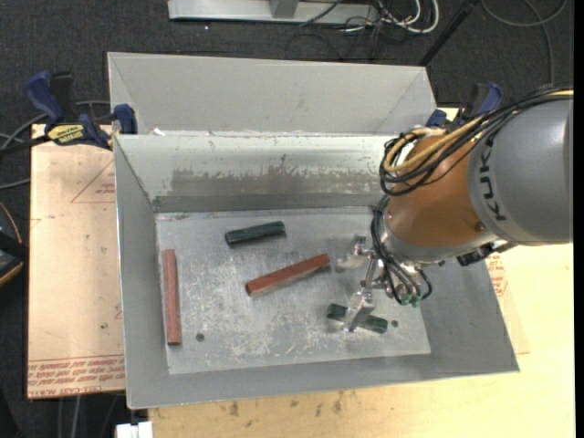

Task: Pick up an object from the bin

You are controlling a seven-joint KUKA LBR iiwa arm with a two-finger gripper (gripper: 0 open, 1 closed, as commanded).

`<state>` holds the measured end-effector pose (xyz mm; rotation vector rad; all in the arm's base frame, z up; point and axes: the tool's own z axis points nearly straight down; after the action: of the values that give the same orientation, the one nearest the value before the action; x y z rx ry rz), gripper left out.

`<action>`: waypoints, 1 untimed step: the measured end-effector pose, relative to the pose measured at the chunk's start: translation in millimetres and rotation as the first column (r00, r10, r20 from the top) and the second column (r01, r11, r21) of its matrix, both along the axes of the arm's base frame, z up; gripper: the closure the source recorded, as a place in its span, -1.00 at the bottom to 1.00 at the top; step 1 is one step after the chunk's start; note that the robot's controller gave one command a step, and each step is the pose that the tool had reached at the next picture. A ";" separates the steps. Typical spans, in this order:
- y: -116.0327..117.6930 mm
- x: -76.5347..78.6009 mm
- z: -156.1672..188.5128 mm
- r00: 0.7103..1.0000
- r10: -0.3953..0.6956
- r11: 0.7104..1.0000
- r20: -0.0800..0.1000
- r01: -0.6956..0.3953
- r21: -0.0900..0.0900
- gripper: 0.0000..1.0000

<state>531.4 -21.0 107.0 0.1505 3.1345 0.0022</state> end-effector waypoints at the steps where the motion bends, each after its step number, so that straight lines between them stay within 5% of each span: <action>1: 0.7 -10.5 -21.2 1.000 0.007 1.000 -0.002 -0.007 0.000 -1.00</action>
Offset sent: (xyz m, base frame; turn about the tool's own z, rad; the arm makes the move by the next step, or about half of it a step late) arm -0.0296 0.0036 0.0028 0.0797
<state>520.8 -20.3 85.7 0.1393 3.1373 0.0013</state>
